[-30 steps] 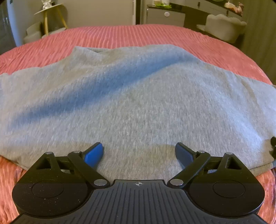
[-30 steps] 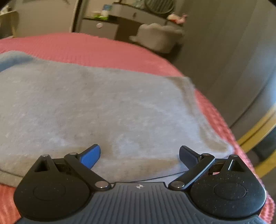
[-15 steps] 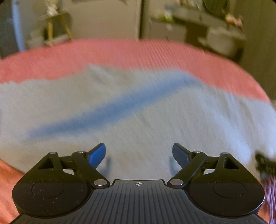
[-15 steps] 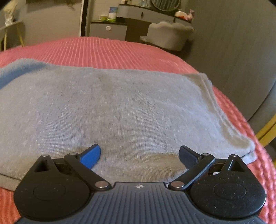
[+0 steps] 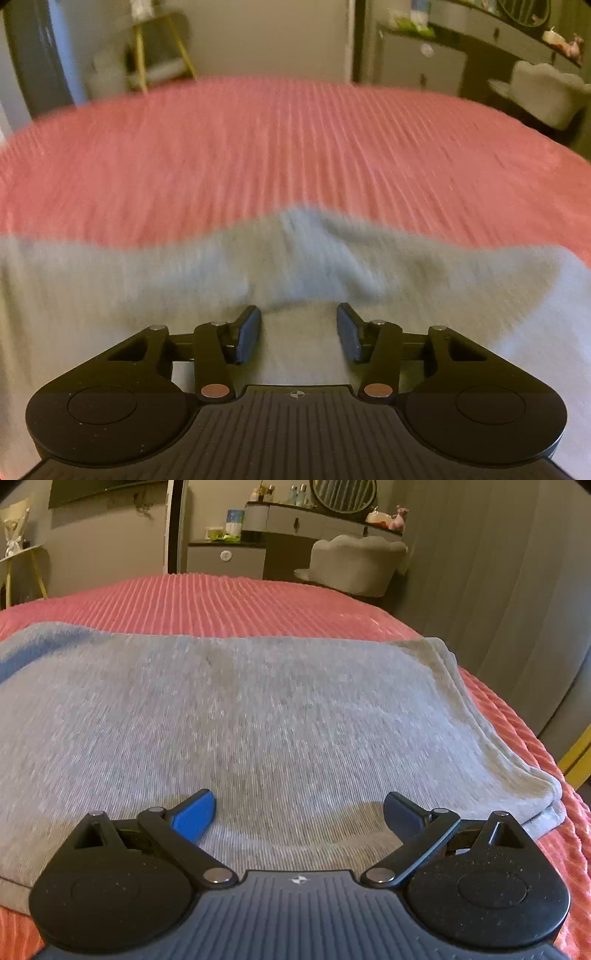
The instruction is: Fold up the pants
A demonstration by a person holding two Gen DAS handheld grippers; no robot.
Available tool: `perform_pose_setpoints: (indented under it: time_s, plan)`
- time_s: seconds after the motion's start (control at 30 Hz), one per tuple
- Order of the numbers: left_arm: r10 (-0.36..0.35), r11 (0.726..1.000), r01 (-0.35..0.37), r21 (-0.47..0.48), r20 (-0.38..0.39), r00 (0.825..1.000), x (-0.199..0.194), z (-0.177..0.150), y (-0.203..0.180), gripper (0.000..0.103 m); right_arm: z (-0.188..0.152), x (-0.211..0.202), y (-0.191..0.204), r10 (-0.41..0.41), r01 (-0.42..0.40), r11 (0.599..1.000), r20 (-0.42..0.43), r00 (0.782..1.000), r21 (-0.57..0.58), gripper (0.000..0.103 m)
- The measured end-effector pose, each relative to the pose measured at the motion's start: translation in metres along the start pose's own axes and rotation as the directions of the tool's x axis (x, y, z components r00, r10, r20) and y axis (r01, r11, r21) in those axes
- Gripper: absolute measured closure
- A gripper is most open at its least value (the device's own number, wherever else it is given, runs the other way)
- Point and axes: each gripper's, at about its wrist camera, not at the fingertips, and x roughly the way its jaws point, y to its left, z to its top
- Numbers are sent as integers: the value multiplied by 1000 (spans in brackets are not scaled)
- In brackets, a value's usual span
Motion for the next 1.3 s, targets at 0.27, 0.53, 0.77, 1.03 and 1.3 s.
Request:
perform_pose_setpoints:
  time_s: [0.27,0.53,0.77,1.03,1.3]
  plan:
    - [247,969,-248,-13,147,958,-24,17,-20,46,2,7,-12,38,-40,996,27,999,80,5]
    - [-186,982,185,28,30,982,-99,-69,-62,20,7,7,-17,89,-89,995,4,996,48,6]
    - [-226,962,235,142,-78,971,-105,-117,-92,16,5,3,-104,-254,271,922,-94,963,275,6]
    - [-277,958,282,56,-80,957,-107,-137,-83,8,-51,-33,-225,64,-66,462,40,997,884,12]
    - [-271,959,274,77,-58,961,-110,-141,-88,7,-62,-26,-238,134,-131,394,84,987,910,55]
